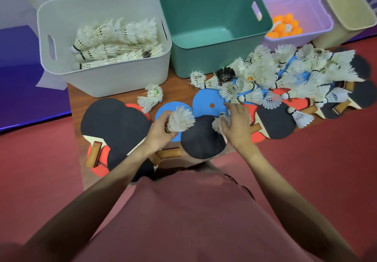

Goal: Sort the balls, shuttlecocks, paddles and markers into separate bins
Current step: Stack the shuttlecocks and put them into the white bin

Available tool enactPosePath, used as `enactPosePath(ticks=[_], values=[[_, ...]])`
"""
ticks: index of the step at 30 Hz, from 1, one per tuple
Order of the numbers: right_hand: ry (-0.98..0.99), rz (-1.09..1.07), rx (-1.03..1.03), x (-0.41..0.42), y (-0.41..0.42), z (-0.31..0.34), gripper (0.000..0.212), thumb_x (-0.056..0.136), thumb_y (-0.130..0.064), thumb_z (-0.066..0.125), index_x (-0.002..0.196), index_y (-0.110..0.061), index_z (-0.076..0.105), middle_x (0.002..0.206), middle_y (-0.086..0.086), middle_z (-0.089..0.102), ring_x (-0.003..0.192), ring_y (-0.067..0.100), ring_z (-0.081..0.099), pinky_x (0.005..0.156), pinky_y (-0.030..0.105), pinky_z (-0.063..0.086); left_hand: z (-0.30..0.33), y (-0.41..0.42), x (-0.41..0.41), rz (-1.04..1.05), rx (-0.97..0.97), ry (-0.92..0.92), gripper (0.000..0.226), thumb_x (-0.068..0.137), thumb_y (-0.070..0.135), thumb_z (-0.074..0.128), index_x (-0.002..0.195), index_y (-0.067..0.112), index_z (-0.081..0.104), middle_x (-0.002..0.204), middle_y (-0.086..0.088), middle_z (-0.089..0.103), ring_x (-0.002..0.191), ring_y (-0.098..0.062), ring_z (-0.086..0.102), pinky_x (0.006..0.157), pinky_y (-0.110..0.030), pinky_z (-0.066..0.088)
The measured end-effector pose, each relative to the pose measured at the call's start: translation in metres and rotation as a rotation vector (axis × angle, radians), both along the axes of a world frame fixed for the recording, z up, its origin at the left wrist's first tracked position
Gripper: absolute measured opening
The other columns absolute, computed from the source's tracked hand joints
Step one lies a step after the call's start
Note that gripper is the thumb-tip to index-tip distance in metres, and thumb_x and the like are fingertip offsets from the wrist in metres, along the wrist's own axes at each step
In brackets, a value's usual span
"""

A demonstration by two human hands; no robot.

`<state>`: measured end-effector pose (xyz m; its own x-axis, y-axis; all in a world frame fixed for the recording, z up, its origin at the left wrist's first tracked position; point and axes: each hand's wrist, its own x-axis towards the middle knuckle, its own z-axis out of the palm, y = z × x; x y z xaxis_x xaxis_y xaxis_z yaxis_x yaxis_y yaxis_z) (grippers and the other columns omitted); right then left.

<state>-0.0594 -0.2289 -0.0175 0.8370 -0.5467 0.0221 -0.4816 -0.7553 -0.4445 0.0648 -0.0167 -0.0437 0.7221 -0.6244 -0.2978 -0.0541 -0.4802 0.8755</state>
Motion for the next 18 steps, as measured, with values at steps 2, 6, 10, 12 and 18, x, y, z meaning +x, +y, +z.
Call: enactPosePath(ticks=[2,6,10,12,18], values=[[0.242,0.037,-0.168,0.000,-0.026,-0.011,0.035,0.081,-0.014,0.065,0.115,-0.003,0.062,0.115,0.016,0.055,0.107,0.035,0.044,0.091,0.039,0.035,0.001,-0.005,-0.004,0.009,0.002,-0.012,0.049,0.076,-0.001,0.072,0.119,0.010,0.053,0.106,0.003,0.061,0.097,-0.014,0.061,0.081,-0.026,0.048],[0.415,0.182,-0.344,0.011,-0.050,-0.024,0.015,0.083,-0.010,0.059,0.091,-0.005,0.071,0.106,0.013,0.056,0.099,0.031,0.044,0.085,0.034,0.032,0.004,-0.017,-0.008,0.011,0.024,-0.039,0.044,0.078,0.005,0.071,0.118,0.012,0.054,0.099,0.012,0.061,0.091,-0.008,0.061,0.079,-0.026,0.049],[0.123,0.100,-0.104,0.026,-0.054,-0.008,0.016,0.087,-0.012,0.055,0.076,-0.001,0.062,0.083,0.014,0.057,0.082,0.030,0.049,0.070,0.038,0.038,0.010,-0.028,-0.011,0.040,0.056,-0.071,0.044,0.078,-0.003,0.065,0.118,0.008,0.052,0.096,0.008,0.059,0.084,-0.009,0.055,0.072,-0.009,0.038],[-0.146,0.006,0.245,0.032,-0.052,0.012,0.024,0.091,-0.015,0.053,0.072,0.001,0.054,0.065,0.015,0.049,0.063,0.022,0.045,0.057,0.035,0.032,0.013,-0.033,-0.011,0.047,0.061,-0.098,0.045,0.078,-0.006,0.064,0.119,0.006,0.052,0.101,0.003,0.058,0.090,-0.011,0.054,0.072,-0.008,0.036],[-0.226,0.124,0.648,0.039,-0.033,0.046,0.021,0.087,-0.010,0.063,0.069,-0.018,0.057,0.057,-0.011,0.045,0.057,0.007,0.044,0.055,0.034,0.040,0.013,-0.054,-0.012,0.014,0.082,-0.120,0.046,0.075,-0.007,0.066,0.116,0.008,0.052,0.096,0.009,0.057,0.092,-0.015,0.056,0.078,-0.020,0.041]])
